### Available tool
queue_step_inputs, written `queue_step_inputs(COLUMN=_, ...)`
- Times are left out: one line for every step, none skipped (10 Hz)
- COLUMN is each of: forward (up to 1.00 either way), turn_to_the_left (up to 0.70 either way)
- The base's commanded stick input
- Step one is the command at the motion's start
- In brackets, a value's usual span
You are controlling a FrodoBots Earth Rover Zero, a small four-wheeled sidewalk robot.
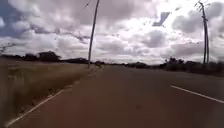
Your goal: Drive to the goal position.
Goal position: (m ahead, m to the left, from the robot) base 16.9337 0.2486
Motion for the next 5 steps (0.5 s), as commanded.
queue_step_inputs(forward=0.85, turn_to_the_left=0.0)
queue_step_inputs(forward=0.85, turn_to_the_left=0.0)
queue_step_inputs(forward=0.85, turn_to_the_left=0.0)
queue_step_inputs(forward=0.85, turn_to_the_left=-0.03)
queue_step_inputs(forward=0.85, turn_to_the_left=-0.05)
